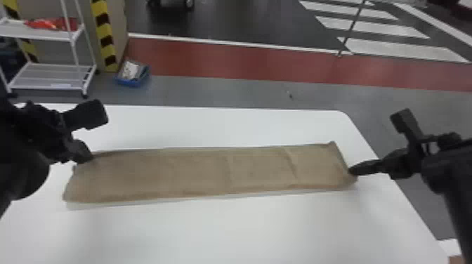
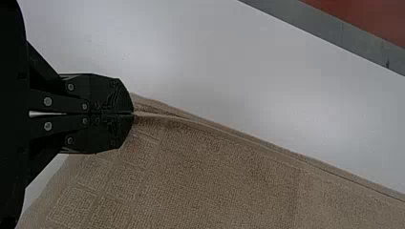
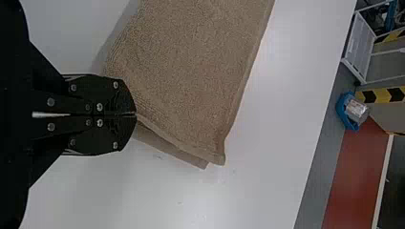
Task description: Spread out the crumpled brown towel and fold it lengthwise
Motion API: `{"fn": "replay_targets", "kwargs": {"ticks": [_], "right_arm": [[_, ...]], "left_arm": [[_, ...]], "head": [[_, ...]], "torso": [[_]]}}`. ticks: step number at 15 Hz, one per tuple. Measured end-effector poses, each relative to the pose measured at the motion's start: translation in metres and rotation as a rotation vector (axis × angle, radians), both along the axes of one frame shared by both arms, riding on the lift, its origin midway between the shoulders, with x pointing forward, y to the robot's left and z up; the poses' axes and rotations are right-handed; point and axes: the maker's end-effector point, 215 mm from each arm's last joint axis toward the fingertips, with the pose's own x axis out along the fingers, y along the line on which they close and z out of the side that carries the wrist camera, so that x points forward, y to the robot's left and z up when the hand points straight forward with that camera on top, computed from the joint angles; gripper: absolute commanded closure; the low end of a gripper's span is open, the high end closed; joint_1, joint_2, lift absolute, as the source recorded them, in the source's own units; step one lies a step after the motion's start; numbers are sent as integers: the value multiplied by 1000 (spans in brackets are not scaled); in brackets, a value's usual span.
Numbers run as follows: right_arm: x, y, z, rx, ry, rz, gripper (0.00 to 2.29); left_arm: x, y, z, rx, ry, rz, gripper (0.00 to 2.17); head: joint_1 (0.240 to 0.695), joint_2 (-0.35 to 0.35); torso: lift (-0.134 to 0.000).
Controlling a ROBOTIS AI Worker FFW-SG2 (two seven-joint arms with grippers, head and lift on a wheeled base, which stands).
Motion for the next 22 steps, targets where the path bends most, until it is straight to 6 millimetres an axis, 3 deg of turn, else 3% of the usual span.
{"fn": "replay_targets", "kwargs": {"ticks": [5, 13, 15, 17, 19, 22], "right_arm": [[-19, -30, 3, 6, -12, -41, 1183], [-25, -34, 4, -11, -28, -27, 1163], [-25, -33, 2, -13, -30, -26, 670], [-26, -35, 1, -10, -26, -42, 545], [-26, -38, 6, 0, -36, -60, 542], [-24, -43, 15, 21, -62, -87, 542]], "left_arm": [[5, 4, 4, 24, -10, 3, 1730], [1, 3, -2, 40, 4, -5, 1730], [0, 1, -4, 47, 6, -11, 1723], [1, 2, -7, 60, -11, -6, 1717], [2, 3, -9, 67, -35, 0, 1301], [0, 0, -9, 55, -59, 5, 275]], "head": [[695, -238], [695, -247], [695, -248], [695, -249], [695, -251], [695, -257]], "torso": [[-120], [-120], [-120], [-120], [-120], [-120]]}}
